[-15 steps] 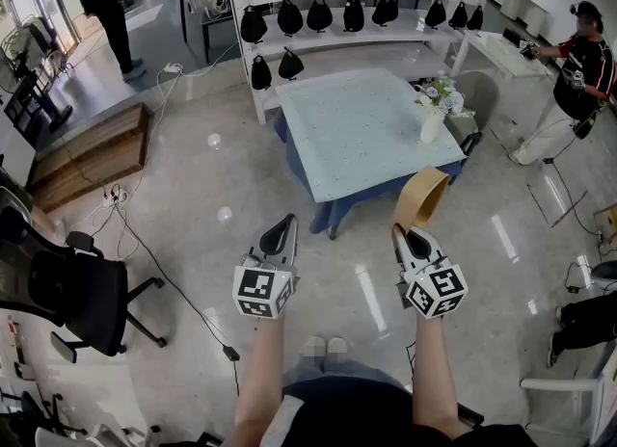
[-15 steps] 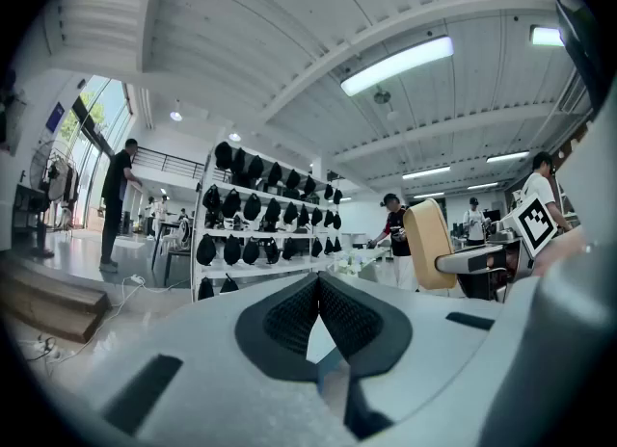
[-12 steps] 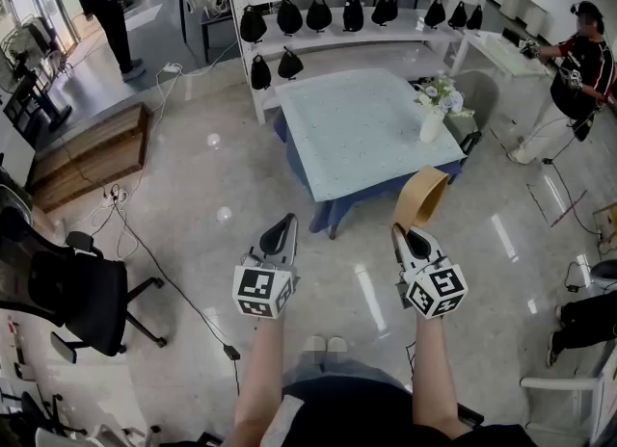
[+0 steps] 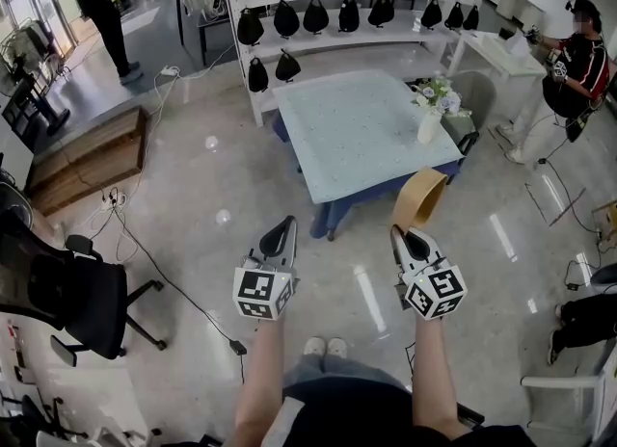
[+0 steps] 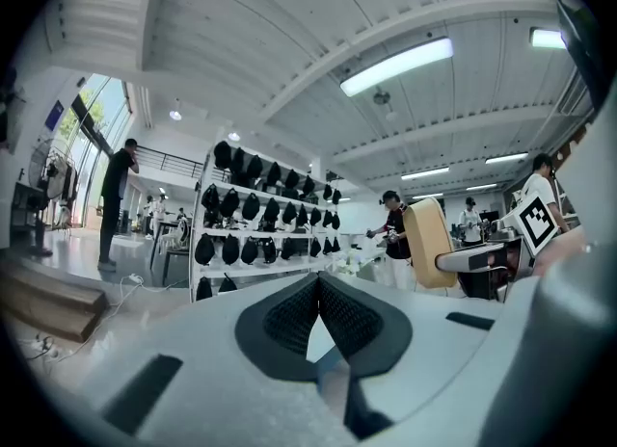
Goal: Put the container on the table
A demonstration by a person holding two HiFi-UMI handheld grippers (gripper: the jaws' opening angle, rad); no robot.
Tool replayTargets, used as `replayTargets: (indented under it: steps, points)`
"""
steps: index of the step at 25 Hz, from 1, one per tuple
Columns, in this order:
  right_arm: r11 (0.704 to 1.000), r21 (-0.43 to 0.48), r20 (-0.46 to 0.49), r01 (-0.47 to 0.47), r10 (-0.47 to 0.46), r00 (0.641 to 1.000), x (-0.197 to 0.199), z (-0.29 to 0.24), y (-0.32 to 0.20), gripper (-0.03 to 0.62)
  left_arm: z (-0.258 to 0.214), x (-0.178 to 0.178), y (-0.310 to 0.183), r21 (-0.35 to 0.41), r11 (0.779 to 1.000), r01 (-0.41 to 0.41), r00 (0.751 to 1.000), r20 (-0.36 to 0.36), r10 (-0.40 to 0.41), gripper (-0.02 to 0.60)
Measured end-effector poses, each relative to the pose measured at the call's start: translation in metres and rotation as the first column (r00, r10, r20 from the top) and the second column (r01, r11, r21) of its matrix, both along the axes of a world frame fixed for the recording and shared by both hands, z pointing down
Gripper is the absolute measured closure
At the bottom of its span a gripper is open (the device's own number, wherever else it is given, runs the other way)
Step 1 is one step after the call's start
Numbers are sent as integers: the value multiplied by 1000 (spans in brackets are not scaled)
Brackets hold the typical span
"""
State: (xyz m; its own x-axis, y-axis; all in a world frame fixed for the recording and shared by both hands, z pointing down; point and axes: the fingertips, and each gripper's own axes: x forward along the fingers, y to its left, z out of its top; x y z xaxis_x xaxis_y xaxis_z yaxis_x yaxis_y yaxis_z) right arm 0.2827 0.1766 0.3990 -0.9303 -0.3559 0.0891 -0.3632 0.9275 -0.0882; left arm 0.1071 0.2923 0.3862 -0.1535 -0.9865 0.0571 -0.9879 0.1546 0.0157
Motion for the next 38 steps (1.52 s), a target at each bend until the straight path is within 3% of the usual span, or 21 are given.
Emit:
replayTargets:
  steps: [25,38]
  points:
    - [1000,-11,-9,22,-23,1000,-7,18,-54,591,18,-1,-21,-30,995,92,996,3,-92,580]
    - [999,39,-20,28,-27,999,-68,43,-99,591,34,-65,-70,9,995,98,995,33,-98,580]
